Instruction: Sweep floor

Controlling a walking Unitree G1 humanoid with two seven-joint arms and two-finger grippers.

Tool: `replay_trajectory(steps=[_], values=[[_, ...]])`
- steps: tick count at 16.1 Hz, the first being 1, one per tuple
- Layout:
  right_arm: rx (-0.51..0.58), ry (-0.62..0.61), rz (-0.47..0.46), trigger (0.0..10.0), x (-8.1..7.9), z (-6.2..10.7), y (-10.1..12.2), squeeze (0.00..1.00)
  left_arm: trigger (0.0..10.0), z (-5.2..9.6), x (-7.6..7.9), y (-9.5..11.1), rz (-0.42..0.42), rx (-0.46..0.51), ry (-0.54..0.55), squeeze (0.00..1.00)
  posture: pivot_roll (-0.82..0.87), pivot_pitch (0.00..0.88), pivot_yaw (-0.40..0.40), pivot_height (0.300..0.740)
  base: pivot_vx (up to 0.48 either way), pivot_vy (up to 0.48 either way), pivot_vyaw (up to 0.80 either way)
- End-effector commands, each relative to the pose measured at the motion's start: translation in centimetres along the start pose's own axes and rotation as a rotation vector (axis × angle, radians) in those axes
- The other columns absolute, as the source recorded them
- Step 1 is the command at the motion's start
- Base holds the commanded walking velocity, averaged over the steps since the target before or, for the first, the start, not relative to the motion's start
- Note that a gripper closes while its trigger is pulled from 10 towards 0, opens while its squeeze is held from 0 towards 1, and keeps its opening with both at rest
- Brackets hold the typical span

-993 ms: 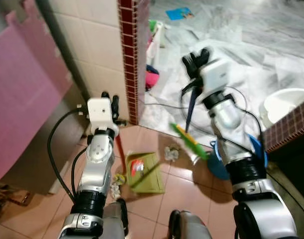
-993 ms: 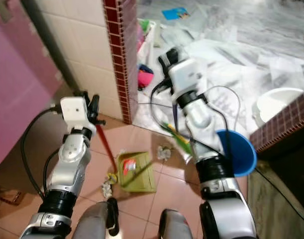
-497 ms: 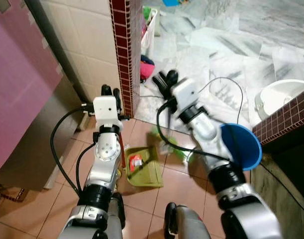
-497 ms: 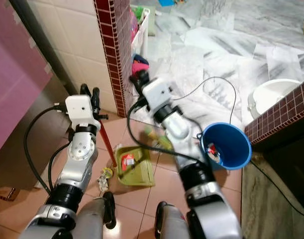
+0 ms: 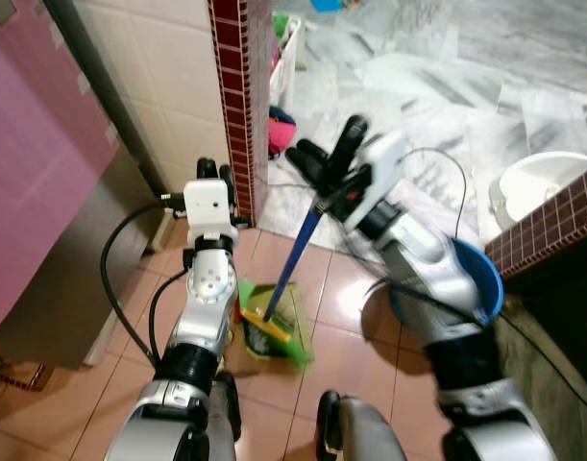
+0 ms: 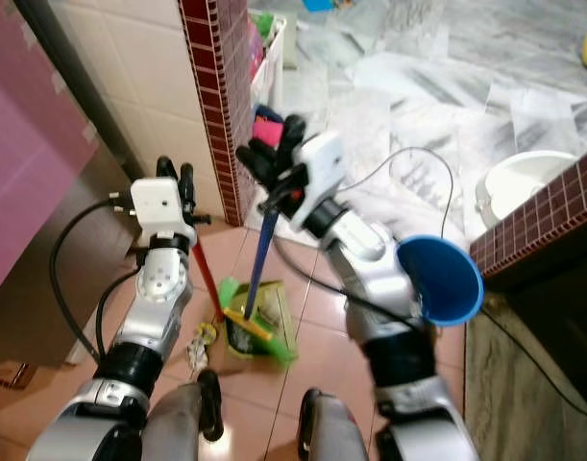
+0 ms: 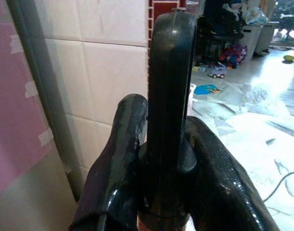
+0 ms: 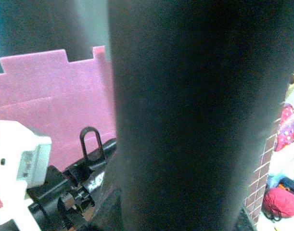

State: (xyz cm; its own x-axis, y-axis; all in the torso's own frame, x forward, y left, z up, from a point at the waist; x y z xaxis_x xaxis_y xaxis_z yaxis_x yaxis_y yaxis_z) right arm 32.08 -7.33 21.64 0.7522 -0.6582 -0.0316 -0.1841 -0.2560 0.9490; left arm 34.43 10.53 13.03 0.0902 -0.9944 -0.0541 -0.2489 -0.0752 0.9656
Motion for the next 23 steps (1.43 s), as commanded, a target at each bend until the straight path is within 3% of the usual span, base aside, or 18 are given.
replay_trajectory(steps=[1, 2, 5, 6, 10, 14, 17, 18, 23], values=[[0.064, 0.084, -0.102, 10.0, -1.0, -0.4, 1.9, 0.00, 10.0, 0.8, 0.0, -2.2, -0.018, -0.106, -0.016, 0.00, -0.08, 0.240, -0.024, 0.740, 0.000, 0.000, 0.00], [0.061, 0.097, -0.057, 10.0, -0.6, -0.2, 3.1, 0.00, 10.0, 0.5, 0.0, -2.2, 0.009, -0.106, -0.025, 0.00, -0.08, 0.201, -0.019, 0.740, 0.000, 0.000, 0.00], [0.048, 0.044, 0.130, 10.0, 1.0, 0.6, 3.8, 0.00, 10.0, 0.3, -0.1, -2.1, 0.036, -0.103, -0.037, 0.00, -0.08, 0.122, -0.011, 0.740, 0.000, 0.000, 0.00], [0.050, 0.027, 0.143, 10.0, 1.4, 0.7, 4.0, 0.00, 10.0, 0.3, -0.2, -2.2, 0.037, -0.105, -0.035, 0.00, -0.07, 0.106, -0.008, 0.740, 0.000, 0.000, 0.00], [0.101, -0.257, 0.225, 10.0, 4.9, 2.5, 4.7, 0.00, 10.0, 1.1, -1.1, -2.1, 0.047, -0.084, -0.065, 0.00, -0.03, 0.000, -0.012, 0.740, 0.000, 0.000, 0.00], [0.086, -0.404, 0.256, 10.0, 5.9, 3.8, 3.1, 0.00, 10.0, 1.8, -1.9, -1.6, 0.061, -0.078, -0.078, 0.00, -0.01, 0.000, -0.014, 0.740, 0.000, 0.000, 0.00], [-0.009, -0.496, 0.337, 10.0, 6.2, 5.0, 0.5, 0.00, 10.0, 1.7, -2.1, -0.2, 0.048, -0.038, -0.117, 0.00, 0.00, 0.000, -0.012, 0.740, 0.000, 0.000, 0.00], [-0.060, -0.537, 0.320, 10.0, 6.2, 5.7, -1.2, 0.00, 10.0, 1.7, -2.1, -0.1, 0.039, -0.038, -0.128, 0.00, 0.00, 0.000, -0.006, 0.740, 0.000, 0.000, 0.00], [-0.072, -0.555, 0.345, 10.0, 5.2, 5.3, -3.9, 0.00, 10.0, 2.3, -2.5, -1.1, 0.003, -0.094, -0.131, 0.00, 0.01, 0.000, 0.017, 0.740, 0.000, 0.000, 0.00]])
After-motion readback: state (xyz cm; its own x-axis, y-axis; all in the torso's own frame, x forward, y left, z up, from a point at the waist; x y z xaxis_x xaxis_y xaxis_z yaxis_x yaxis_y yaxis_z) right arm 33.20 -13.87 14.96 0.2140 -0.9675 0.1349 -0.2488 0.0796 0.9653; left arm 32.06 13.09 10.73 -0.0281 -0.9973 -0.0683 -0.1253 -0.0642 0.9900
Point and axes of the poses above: a point about 5 cm out from each wrist's last joint towards the gripper, its own z axis pointing back from the gripper into the wrist, its own y axis along the axis of the wrist's last joint, x = y × z, the point moved 1 cm from there along -z, pointing out of the wrist towards the gripper, and after that the axes turned 2 degrees about -z, right-handed, at the moved point
